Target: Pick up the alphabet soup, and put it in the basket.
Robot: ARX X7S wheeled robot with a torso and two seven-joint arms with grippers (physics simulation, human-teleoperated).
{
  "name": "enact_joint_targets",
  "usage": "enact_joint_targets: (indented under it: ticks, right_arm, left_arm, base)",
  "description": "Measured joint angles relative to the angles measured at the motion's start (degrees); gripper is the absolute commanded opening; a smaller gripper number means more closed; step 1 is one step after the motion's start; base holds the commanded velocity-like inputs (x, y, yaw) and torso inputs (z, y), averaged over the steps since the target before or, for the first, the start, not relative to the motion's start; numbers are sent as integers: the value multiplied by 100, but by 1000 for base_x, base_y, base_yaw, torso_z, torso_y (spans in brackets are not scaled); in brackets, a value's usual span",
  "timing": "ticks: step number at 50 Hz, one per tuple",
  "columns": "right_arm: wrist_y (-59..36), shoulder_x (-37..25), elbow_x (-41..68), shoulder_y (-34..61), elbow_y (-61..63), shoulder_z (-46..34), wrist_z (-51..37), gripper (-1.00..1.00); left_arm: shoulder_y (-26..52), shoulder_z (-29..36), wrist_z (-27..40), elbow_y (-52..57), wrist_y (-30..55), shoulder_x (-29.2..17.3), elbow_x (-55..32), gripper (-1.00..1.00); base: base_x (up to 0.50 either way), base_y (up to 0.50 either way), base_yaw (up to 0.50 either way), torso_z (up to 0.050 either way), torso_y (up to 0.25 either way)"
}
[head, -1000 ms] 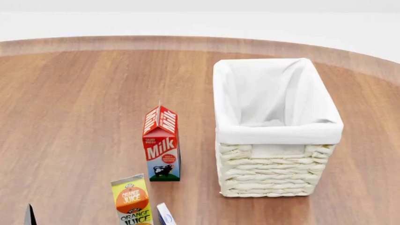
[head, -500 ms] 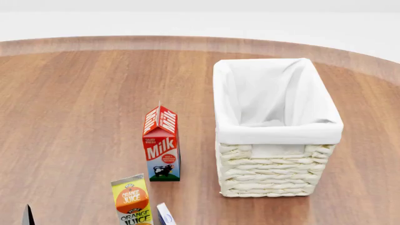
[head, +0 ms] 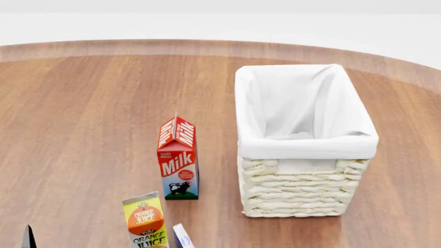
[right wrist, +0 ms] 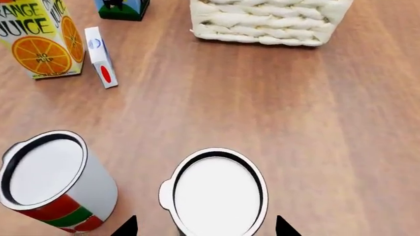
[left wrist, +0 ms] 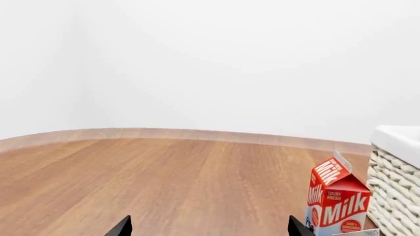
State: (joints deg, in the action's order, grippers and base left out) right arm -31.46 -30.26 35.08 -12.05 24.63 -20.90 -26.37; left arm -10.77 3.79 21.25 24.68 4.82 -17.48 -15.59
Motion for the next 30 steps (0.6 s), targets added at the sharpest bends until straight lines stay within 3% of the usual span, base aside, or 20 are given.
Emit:
enact_joint_targets:
  ticks: [30]
  right_arm:
    - [103,76,52,142,-407,-20,158,100]
  left_arm:
    - [-6,46,60,44,-6,-55,-51,100]
  base:
    - [0,0,0,0,0]
